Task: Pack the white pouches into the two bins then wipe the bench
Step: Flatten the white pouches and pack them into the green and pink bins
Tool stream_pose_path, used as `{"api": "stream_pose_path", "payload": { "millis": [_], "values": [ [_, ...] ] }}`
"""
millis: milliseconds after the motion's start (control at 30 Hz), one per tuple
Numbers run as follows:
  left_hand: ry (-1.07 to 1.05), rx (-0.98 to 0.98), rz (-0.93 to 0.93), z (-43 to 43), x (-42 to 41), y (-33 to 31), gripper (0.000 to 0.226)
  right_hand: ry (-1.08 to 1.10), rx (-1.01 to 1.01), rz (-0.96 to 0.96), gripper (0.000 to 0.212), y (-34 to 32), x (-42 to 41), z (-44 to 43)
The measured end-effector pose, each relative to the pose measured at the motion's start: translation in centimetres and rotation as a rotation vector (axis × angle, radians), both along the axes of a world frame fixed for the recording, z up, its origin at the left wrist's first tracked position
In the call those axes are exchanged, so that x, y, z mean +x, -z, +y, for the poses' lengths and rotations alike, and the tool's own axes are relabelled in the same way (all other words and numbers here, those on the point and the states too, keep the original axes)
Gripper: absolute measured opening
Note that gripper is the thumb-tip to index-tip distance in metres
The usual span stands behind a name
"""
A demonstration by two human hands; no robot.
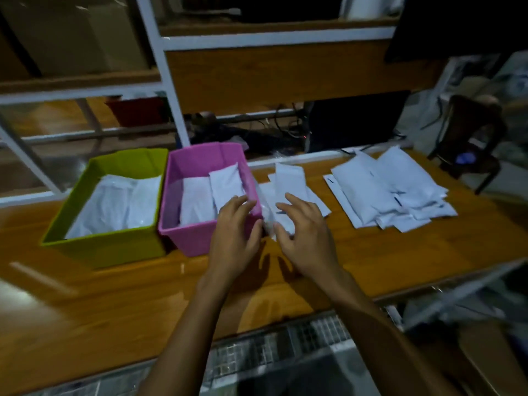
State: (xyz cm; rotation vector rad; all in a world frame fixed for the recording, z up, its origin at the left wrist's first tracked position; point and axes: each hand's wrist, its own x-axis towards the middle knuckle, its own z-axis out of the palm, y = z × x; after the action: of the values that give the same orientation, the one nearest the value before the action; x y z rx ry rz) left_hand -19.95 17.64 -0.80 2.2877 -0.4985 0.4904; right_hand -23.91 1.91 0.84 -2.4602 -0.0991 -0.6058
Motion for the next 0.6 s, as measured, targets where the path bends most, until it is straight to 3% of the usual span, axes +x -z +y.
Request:
{"api": "stream_pose_path", "payload": {
  "millis": [200, 600],
  "values": [
    [0.105, 0.058, 0.046, -7.1, 1.5, 2.0, 0.039, 0.118, -0.004, 0.078, 0.038, 2.0, 0.2, -7.8],
    [0.143, 0.081, 0.106, -16.3, 13.2, 4.8, 0.042, 0.252, -0.114, 0.182, 0.043, 5.4, 9.1, -18.9]
  ]
}}
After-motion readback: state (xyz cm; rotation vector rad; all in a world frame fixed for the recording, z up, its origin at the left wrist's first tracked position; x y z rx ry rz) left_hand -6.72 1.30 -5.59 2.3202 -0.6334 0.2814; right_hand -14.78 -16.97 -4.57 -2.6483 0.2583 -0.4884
